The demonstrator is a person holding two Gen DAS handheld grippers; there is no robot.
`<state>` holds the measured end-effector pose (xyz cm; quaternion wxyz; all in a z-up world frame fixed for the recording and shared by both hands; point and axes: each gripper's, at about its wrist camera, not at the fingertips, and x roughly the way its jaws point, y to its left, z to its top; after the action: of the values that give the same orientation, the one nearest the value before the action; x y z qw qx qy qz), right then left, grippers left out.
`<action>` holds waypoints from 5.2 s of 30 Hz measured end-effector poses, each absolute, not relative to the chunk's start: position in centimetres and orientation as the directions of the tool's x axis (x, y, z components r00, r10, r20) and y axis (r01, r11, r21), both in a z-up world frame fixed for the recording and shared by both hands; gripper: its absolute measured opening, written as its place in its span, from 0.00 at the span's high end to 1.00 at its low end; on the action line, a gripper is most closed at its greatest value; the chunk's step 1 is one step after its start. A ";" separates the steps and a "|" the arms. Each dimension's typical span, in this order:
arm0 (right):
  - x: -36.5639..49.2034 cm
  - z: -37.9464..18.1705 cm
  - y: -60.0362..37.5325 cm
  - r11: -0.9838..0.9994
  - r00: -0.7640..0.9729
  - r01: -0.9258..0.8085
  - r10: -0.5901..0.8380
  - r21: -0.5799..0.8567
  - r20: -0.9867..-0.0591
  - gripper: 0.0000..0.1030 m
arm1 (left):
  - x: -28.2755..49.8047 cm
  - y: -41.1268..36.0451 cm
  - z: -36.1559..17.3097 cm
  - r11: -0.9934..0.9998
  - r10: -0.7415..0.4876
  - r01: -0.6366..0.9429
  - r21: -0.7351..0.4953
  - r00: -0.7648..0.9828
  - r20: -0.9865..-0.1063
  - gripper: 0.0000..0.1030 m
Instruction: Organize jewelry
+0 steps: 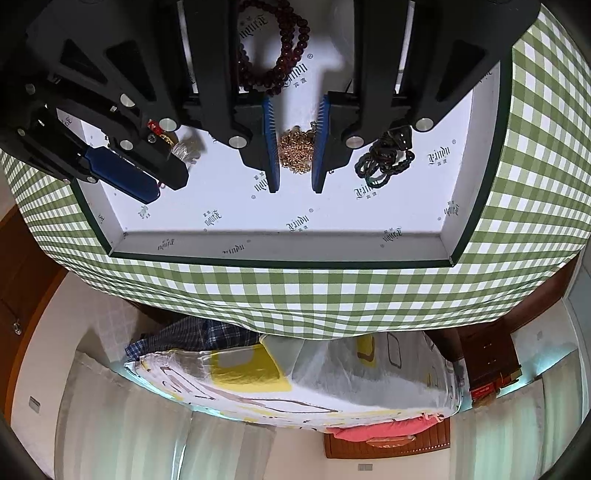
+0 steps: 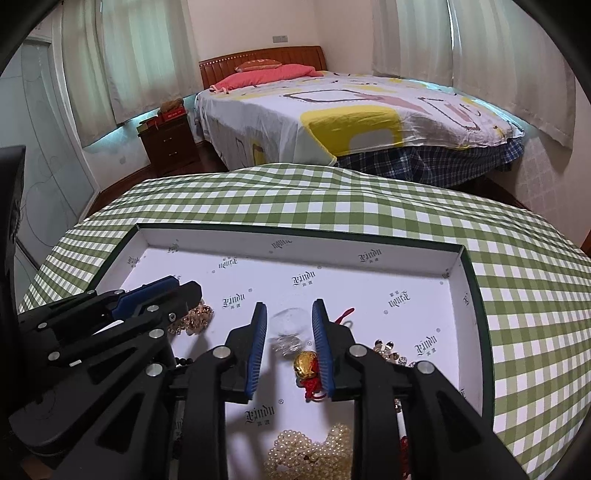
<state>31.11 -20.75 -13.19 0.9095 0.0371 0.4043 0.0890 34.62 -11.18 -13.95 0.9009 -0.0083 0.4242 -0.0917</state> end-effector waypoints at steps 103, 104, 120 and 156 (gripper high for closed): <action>3.5 3.3 -24.0 0.995 0.905 -0.072 0.093 0.065 -0.416 0.17 | 1.6 -1.6 6.1 0.997 -0.049 0.017 -0.074 0.888 -0.457 0.04; 3.5 3.3 -24.0 0.995 0.905 -0.072 0.093 0.065 -0.416 0.17 | 1.5 -1.6 6.1 0.997 -0.049 0.017 -0.073 0.889 -0.456 0.04; 3.3 3.5 -24.1 0.995 0.906 -0.071 0.091 0.063 -0.413 0.17 | 1.4 -1.6 6.1 0.997 -0.048 0.016 -0.074 0.889 -0.456 0.04; 3.4 2.9 -23.8 0.995 0.899 -0.076 0.096 0.064 -0.427 0.17 | 1.3 -1.9 6.1 0.999 -0.013 -0.008 -0.049 0.907 -0.420 0.04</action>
<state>3.44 -23.80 2.89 0.9742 0.0227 0.2201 0.0439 1.34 -1.90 6.08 0.9762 -0.0250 0.2153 -0.0012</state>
